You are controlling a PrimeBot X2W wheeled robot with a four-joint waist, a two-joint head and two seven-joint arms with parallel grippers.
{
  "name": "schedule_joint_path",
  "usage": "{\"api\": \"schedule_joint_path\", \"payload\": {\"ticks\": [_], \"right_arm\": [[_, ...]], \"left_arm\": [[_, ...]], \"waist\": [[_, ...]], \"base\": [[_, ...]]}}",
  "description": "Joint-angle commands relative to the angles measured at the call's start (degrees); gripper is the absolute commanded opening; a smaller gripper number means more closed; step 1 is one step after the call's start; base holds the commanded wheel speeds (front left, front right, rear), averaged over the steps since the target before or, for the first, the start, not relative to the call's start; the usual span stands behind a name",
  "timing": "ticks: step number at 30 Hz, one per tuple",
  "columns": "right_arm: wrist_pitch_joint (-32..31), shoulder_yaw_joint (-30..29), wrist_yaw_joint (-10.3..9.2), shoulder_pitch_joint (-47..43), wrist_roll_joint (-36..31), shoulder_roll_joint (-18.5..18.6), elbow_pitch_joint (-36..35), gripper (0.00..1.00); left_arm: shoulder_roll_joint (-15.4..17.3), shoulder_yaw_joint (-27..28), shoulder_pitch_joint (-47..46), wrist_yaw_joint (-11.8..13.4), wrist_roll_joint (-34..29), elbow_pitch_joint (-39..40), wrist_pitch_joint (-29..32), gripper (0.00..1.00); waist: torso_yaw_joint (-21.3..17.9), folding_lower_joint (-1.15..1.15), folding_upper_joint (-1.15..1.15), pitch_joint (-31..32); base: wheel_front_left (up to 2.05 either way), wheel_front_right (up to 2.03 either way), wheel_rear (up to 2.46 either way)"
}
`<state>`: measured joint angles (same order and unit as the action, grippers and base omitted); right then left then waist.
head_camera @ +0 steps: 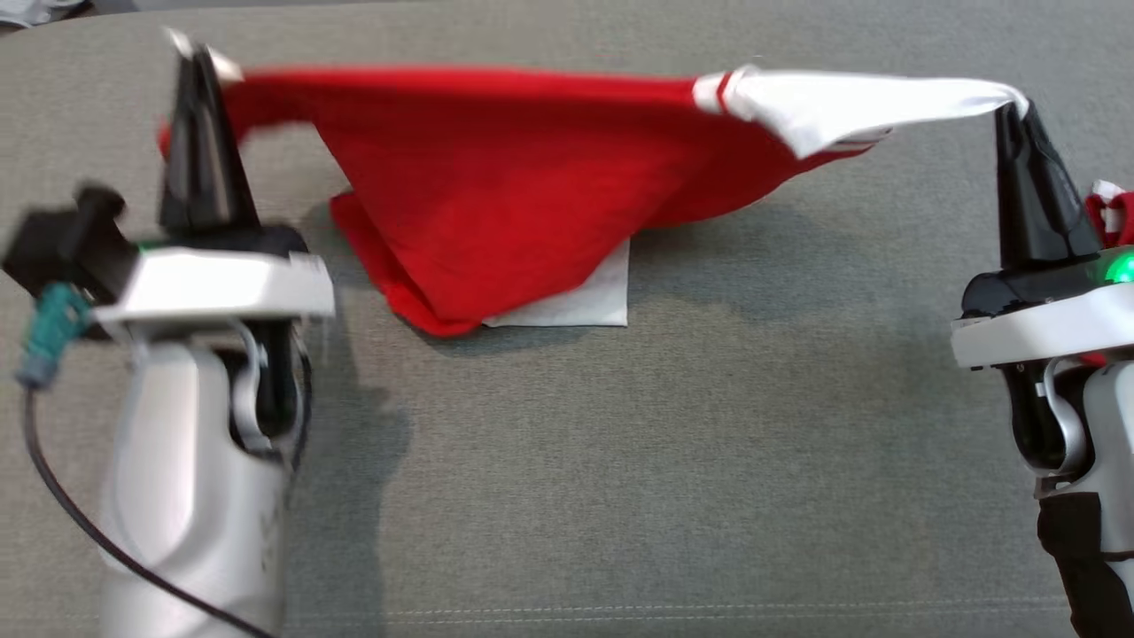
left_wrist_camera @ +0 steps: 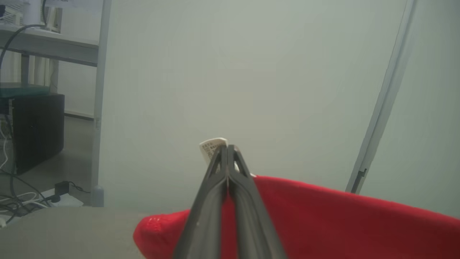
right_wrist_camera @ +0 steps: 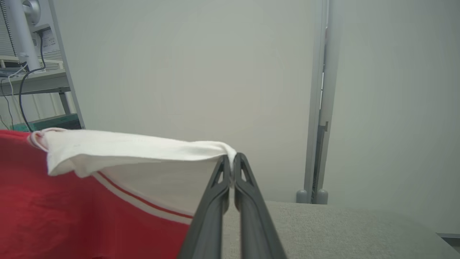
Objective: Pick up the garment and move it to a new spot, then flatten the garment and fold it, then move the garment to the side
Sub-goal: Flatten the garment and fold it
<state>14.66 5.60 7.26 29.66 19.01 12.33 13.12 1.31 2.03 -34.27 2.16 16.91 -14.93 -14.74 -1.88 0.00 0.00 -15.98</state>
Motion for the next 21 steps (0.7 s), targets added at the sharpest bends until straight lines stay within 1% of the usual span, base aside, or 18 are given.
{"api": "schedule_joint_path", "payload": {"ticks": [1, 3, 6, 9, 10, 11, 12, 13, 16, 19, 21], "right_arm": [[0.3, 1.5, 0.23, -0.2, -0.1, 0.9, -1.5, 0.00], [0.3, 3.5, 0.23, -1.4, 0.6, 1.8, -1.1, 0.00], [0.3, 7.4, 0.23, -3.8, 2.3, 2.8, 0.3, 0.00], [0.3, 11.0, 0.23, -5.9, 4.2, 3.8, 2.1, 0.00], [0.3, 11.8, 0.23, -6.3, 4.8, 4.1, 2.6, 0.00], [0.3, 12.5, 0.23, -6.6, 5.2, 4.3, 3.1, 0.00], [0.3, 13.2, 0.23, -6.9, 5.7, 4.5, 3.7, 0.00], [0.3, 13.9, 0.23, -7.0, 6.0, 4.7, 4.2, 0.00], [0.3, 14.8, 0.23, -7.2, 6.9, 5.2, 5.3, 0.00], [0.3, 14.8, 0.23, -6.9, 7.5, 5.5, 5.8, 0.00], [0.3, 14.4, 0.23, -6.9, 7.6, 5.4, 5.8, 0.00]], "left_arm": [[1.6, 0.8, 2.1, -0.2, 1.9, 1.0, -0.3, 0.00], [1.6, -1.1, 6.2, 0.1, 5.2, -0.2, -0.3, 0.00], [1.6, -5.8, 11.9, 0.5, 7.9, -3.6, -0.3, 0.00], [1.6, -8.5, 16.3, 1.4, 10.0, -7.1, -0.3, 0.00], [1.6, -9.7, 17.3, 1.3, 9.9, -8.6, -0.3, 0.05], [1.6, -10.4, 18.0, 1.4, 9.9, -9.9, -0.3, 0.22], [1.6, -10.7, 18.7, 1.6, 10.2, -11.2, -0.3, 0.71], [1.6, -10.6, 19.0, 1.8, 10.6, -12.2, -0.3, 1.00], [1.6, -11.3, 19.7, 1.6, 9.5, -15.5, -0.3, 1.00], [1.6, -9.5, 20.0, 1.5, 8.4, -17.0, -0.3, 1.00], [1.6, -7.8, 19.8, 1.4, 6.3, -17.3, -0.3, 1.00]], "waist": [[1.2, 0.00, 0.00, 0.9], [2.3, 0.00, 0.00, 1.7], [3.7, 0.00, 0.00, 2.9], [4.7, 0.00, 0.00, 3.8], [4.9, 0.00, 0.00, 4.0], [5.1, 0.00, 0.00, 4.2], [5.2, 0.00, 0.00, 4.5], [5.5, 0.00, 0.00, 4.8], [5.9, 0.00, 0.00, 5.5], [6.0, 0.00, 0.00, 6.0], [5.9, 0.00, 0.00, 6.2]], "base": [[0.00, 0.00, 0.00], [0.00, 0.00, 0.00], [0.00, 0.00, 0.00], [0.00, 0.00, 0.00], [0.00, 0.00, 0.00], [0.00, 0.00, 0.00], [0.00, 0.00, 0.00], [0.00, 0.00, 0.00], [0.00, 0.00, 0.00], [0.00, 0.00, 0.00], [0.00, 0.00, 0.00]]}}
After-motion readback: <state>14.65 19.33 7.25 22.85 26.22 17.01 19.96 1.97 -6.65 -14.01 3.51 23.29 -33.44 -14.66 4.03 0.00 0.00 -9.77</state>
